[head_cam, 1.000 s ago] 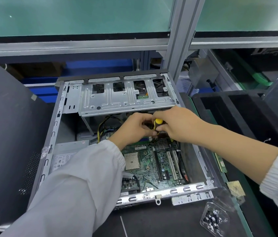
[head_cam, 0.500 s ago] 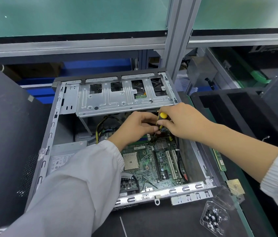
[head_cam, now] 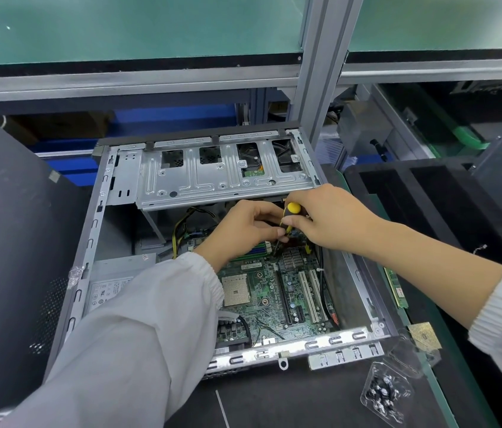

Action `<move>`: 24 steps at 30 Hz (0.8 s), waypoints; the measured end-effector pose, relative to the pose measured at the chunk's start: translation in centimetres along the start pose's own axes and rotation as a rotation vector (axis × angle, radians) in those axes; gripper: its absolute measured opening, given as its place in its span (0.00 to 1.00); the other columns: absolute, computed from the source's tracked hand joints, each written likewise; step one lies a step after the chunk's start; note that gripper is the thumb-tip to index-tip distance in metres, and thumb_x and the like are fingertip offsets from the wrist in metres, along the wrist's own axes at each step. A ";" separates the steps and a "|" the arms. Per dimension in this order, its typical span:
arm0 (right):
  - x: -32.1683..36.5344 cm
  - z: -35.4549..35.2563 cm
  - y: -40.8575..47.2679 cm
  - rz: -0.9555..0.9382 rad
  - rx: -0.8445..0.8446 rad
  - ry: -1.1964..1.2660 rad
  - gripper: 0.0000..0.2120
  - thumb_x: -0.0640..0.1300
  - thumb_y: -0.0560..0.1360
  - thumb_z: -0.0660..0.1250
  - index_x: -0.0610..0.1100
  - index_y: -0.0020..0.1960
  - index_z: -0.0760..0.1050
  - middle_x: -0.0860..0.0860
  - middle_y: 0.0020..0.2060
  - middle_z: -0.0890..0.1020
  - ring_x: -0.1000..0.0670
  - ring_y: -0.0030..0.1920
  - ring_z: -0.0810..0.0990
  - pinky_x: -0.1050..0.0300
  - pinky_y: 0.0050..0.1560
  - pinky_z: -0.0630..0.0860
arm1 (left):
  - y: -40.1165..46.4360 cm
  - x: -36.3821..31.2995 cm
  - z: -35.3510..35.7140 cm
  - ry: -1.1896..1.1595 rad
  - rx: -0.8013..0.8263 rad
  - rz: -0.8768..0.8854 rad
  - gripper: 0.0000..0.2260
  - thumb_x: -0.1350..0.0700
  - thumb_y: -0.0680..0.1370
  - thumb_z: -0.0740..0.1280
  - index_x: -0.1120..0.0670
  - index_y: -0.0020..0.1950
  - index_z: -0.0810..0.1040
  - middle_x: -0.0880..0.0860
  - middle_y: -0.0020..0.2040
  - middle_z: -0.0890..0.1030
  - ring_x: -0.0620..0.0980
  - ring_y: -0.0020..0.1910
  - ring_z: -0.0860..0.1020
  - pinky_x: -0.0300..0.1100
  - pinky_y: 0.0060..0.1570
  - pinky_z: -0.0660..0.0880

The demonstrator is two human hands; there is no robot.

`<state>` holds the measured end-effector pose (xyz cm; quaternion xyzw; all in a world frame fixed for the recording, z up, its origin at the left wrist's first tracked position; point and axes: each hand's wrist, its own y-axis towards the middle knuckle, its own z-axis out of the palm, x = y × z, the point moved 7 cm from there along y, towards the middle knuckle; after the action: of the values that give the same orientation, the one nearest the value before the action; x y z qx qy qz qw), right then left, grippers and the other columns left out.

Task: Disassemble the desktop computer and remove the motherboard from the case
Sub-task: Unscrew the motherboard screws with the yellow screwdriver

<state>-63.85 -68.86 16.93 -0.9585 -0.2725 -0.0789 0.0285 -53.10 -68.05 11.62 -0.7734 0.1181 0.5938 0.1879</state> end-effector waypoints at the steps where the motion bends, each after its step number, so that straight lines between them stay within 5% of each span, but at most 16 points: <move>1: 0.0 0.0 0.0 -0.001 0.000 -0.002 0.10 0.52 0.78 0.62 0.46 0.48 0.73 0.56 0.29 0.67 0.49 0.35 0.69 0.57 0.33 0.63 | 0.0 0.0 0.0 0.001 -0.001 0.000 0.10 0.68 0.75 0.68 0.60 0.55 0.79 0.58 0.51 0.84 0.51 0.47 0.84 0.40 0.55 0.78; 18: 0.2 0.0 0.0 -0.005 0.002 -0.037 0.11 0.52 0.78 0.62 0.45 0.49 0.74 0.53 0.31 0.70 0.47 0.37 0.72 0.56 0.34 0.64 | 0.1 0.0 0.0 0.018 -0.007 -0.007 0.10 0.67 0.75 0.69 0.60 0.55 0.80 0.57 0.51 0.84 0.53 0.48 0.84 0.48 0.59 0.77; 24: 1.4 0.2 0.2 -0.085 0.061 -0.115 0.13 0.52 0.79 0.60 0.47 0.60 0.72 0.48 0.41 0.80 0.44 0.46 0.78 0.54 0.38 0.68 | 0.2 0.3 -0.1 0.020 0.008 0.003 0.11 0.68 0.73 0.71 0.60 0.55 0.80 0.53 0.47 0.84 0.52 0.44 0.84 0.43 0.55 0.78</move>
<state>-62.54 -68.33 16.99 -0.9478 -0.3162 -0.0164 0.0385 -53.00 -68.22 11.37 -0.7783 0.1235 0.5859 0.1889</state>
